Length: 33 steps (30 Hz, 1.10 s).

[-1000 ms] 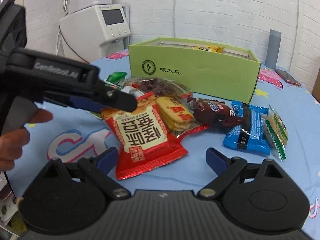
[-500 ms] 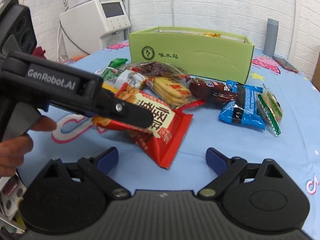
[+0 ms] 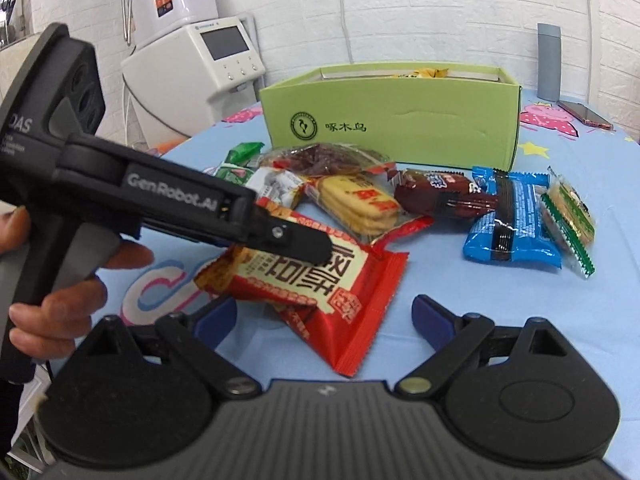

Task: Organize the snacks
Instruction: 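Grasp the red biscuit bag with the left gripper, then place the red biscuit bag into the green box and open the left gripper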

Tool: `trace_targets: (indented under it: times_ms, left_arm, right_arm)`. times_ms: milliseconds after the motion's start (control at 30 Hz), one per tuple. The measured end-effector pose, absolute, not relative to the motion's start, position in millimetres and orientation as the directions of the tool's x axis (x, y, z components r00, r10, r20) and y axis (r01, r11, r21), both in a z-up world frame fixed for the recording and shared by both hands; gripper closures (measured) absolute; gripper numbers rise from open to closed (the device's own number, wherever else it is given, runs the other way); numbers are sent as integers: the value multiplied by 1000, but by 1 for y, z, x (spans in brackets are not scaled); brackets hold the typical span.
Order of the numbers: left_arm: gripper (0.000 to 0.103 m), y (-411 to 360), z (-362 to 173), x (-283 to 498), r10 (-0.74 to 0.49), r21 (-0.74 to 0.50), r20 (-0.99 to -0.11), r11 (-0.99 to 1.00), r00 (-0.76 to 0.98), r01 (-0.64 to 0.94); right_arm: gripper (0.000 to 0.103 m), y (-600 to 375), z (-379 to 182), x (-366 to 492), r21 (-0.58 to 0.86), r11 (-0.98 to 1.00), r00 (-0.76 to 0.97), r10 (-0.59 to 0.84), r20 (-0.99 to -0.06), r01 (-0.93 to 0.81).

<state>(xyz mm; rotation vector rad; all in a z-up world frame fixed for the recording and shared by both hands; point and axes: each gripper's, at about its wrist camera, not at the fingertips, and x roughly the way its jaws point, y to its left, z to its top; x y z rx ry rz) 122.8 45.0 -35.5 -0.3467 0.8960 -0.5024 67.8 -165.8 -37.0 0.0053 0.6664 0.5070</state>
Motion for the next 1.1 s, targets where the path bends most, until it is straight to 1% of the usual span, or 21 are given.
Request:
trace_targets:
  times_ms: [33, 133, 300, 400, 467, 600, 700, 733, 767, 800, 867, 900, 1000, 1100]
  left_arm:
    - [77, 50, -38, 121, -564, -506, -641, 820, 520, 266]
    - [79, 61, -41, 114, -584, -532, -622, 804, 522, 266]
    - [81, 67, -37, 108, -575, -517, -633, 812, 518, 270]
    - [81, 72, -35, 102, -553, -497, -644, 828, 528, 260]
    - [81, 79, -34, 97, -545, -497, -648, 832, 532, 247]
    - [78, 85, -36, 97, -556, -513, -637, 823, 534, 244]
    - [78, 84, -37, 99, -561, -517, -632, 819, 535, 248]
    - [82, 83, -37, 99, -559, -515, -634, 821, 535, 248]
    - [88, 84, -37, 99, -560, -517, -636, 820, 531, 245]
    - [94, 86, -37, 99, -576, -540, -629, 807, 522, 240]
    - [97, 87, -35, 98, -570, -547, -630, 808, 528, 219]
    - [97, 86, -33, 98, -566, -543, -632, 811, 530, 218]
    - [96, 77, -17, 100, -551, -519, -625, 822, 553, 232]
    - [96, 70, 2, 114, -557, -521, -604, 817, 570, 246]
  right_arm:
    - [10, -167, -37, 69, 167, 879, 668, 452, -591, -446]
    - [9, -168, -38, 70, 193, 873, 664, 469, -582, -447]
    - [9, -162, -41, 75, 246, 854, 660, 512, -549, -458]
    - [9, -156, -39, 80, 284, 837, 637, 542, -548, -468]
    - [9, -149, -37, 79, 270, 824, 623, 556, -550, -498]
    - [10, -153, -38, 77, 293, 817, 612, 568, -550, -496]
    - [10, -152, -39, 75, 289, 820, 622, 566, -541, -495]
    - [13, -148, -39, 73, 258, 827, 629, 550, -549, -499]
    - [22, -146, -38, 70, 242, 826, 629, 549, -551, -509]
    - [27, -144, -37, 68, 238, 825, 625, 549, -555, -513]
    - [41, -146, -34, 67, 240, 826, 622, 547, -561, -509]
    - [43, -148, -31, 67, 242, 826, 621, 547, -562, -508]
    - [43, -151, -21, 69, 224, 830, 636, 540, -552, -510]
    - [42, -156, -5, 73, 201, 839, 668, 528, -525, -505]
